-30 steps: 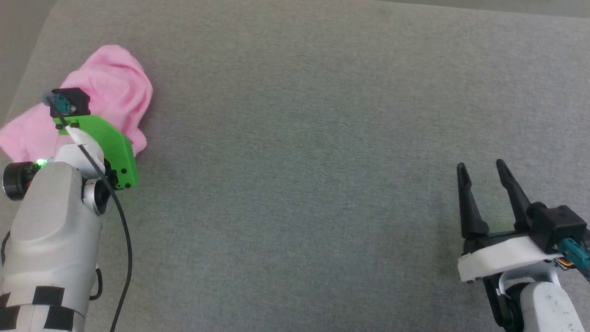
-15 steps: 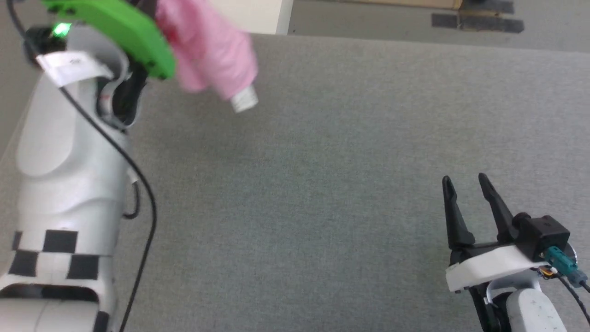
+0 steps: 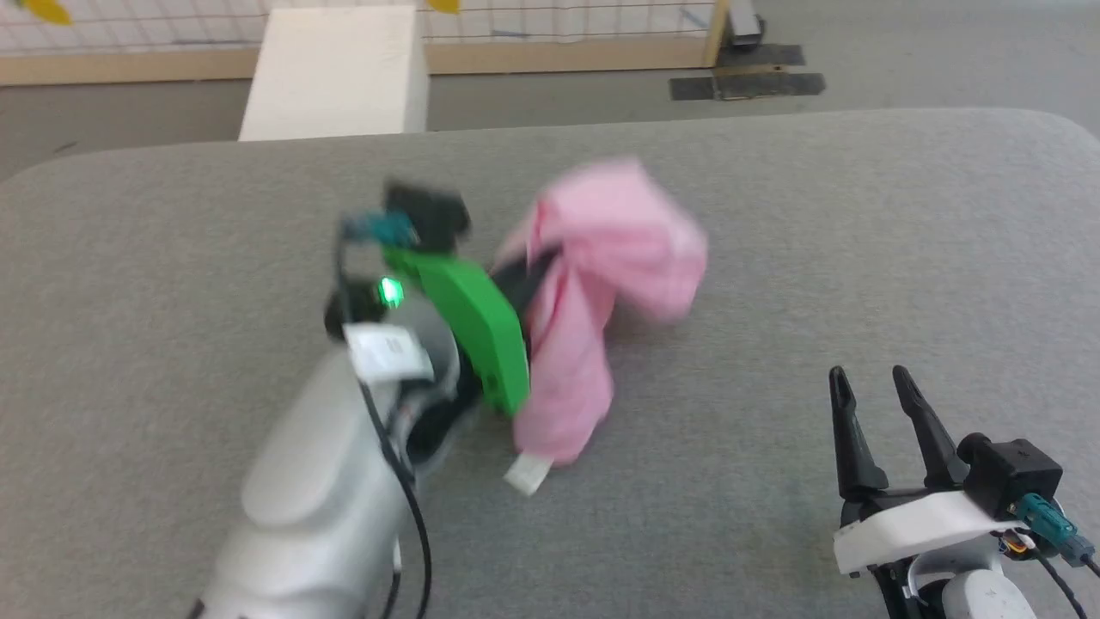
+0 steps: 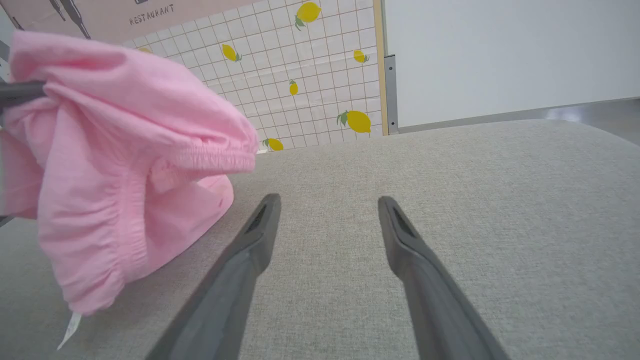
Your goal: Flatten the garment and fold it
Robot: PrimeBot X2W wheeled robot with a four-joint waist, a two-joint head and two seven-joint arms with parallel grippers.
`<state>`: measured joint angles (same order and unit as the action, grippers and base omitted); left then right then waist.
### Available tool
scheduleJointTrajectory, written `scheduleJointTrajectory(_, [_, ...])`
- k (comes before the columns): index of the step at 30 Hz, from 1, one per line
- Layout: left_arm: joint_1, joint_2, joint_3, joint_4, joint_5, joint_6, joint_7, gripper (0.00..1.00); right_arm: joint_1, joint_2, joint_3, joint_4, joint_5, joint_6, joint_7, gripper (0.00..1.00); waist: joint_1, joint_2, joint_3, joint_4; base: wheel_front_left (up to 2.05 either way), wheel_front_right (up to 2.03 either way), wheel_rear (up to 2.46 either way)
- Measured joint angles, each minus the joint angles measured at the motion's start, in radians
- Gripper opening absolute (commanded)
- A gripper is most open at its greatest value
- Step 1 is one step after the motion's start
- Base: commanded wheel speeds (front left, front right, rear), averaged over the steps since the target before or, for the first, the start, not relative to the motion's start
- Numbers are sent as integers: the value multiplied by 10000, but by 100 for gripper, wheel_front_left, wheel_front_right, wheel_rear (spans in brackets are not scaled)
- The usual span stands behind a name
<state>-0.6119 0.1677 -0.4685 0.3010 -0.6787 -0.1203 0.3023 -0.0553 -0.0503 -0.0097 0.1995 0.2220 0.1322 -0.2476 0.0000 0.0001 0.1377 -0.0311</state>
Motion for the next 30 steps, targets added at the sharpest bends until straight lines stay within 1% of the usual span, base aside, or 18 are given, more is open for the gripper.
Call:
scheduleJointTrajectory(3, [936,-10,-546,527,182,100,332,0,8,0,-23,35,13,0,-10,100,0,0,-18,-343,0,0,0])
scheduleJointTrajectory(6, [1682,-140,-750,920,77,311,671,0,60,-2,-50,52,104,0,-61,100,0,0,-13,-607,0,0,0])
scheduleJointTrajectory(7, [1818,-184,-732,961,-31,349,754,43,94,-2,-67,56,113,0,-79,100,0,0,-5,-666,0,0,0])
scheduleJointTrajectory(8, [1887,-247,-654,949,-209,393,765,100,124,-2,-94,65,119,0,-81,100,0,0,2,-692,0,0,0])
scheduleJointTrajectory(10, [1957,-376,-345,694,-685,439,759,100,176,-8,-115,121,176,0,-81,100,0,0,-27,-689,0,0,0])
scheduleJointTrajectory(12, [1988,-387,65,155,-1089,506,702,100,179,-2,-115,125,209,0,-81,100,0,0,-93,-652,0,0,0])
scheduleJointTrajectory(15, [2299,-360,972,-905,-1977,571,460,100,182,-4,-130,125,267,0,-81,100,0,0,-236,-546,0,0,0])
scheduleJointTrajectory(19, [3208,84,2069,-2065,-2376,1032,-163,100,207,-4,-190,159,341,0,-81,100,0,0,-426,-352,0,0,0])
scheduleJointTrajectory(20, [3484,257,2334,-2266,-2272,1147,-523,100,218,-2,-184,171,349,0,-81,100,0,0,-465,-290,0,0,0])
scheduleJointTrajectory(22, [3878,897,2464,-2520,-1216,1340,-1427,100,246,-8,-198,270,359,0,-82,100,0,0,-513,-165,0,0,0])
scheduleJointTrajectory(24, [4239,1290,2890,-2562,-12,1787,-3049,100,284,0,-198,416,366,0,-82,100,0,0,-536,-8,0,0,0])
scheduleJointTrajectory(25, [4390,1319,3007,-2558,470,1879,-3910,100,287,2,-224,493,305,0,-81,100,0,0,-539,74,0,0,0])
scheduleJointTrajectory(27, [4648,1329,2974,-2399,1206,2104,-5032,100,277,0,-301,667,290,0,65,100,0,0,-537,232,0,0,0])
scheduleJointTrajectory(28, [4816,1294,2903,-2261,1613,2184,-5275,100,251,-6,-316,786,293,0,257,100,0,0,-530,318,0,0,0])
scheduleJointTrajectory(30, [5088,1118,2907,-2096,2034,2393,-5480,100,72,-4,-330,993,295,0,800,100,0,0,-506,466,0,0,0])
